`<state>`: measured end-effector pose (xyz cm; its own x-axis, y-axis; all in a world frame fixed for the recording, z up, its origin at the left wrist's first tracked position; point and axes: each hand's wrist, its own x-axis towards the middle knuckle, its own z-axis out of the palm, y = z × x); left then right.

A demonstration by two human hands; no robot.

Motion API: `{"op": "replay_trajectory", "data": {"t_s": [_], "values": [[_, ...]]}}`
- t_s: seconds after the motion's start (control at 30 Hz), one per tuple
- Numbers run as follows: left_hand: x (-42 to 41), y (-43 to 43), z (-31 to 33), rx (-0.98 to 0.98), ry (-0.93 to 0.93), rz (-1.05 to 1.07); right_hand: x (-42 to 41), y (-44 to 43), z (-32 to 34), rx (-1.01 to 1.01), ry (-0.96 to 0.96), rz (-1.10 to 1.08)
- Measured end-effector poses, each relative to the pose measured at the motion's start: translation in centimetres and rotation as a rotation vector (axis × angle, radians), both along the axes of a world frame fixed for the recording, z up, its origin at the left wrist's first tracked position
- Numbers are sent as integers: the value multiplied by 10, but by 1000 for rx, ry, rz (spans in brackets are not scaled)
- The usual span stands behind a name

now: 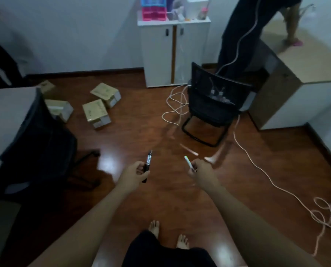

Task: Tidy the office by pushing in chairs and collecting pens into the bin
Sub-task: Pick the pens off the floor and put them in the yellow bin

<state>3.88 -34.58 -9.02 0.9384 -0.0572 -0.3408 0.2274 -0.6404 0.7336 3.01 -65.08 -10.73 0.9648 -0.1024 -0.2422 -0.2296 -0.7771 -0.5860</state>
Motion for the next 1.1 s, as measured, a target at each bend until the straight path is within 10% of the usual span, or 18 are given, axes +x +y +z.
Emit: {"op": "replay_trajectory", "data": {"t_s": [1.1], "values": [[-374,474,43,38,-118,1142,-80,643,38,53,-26,1204]]}}
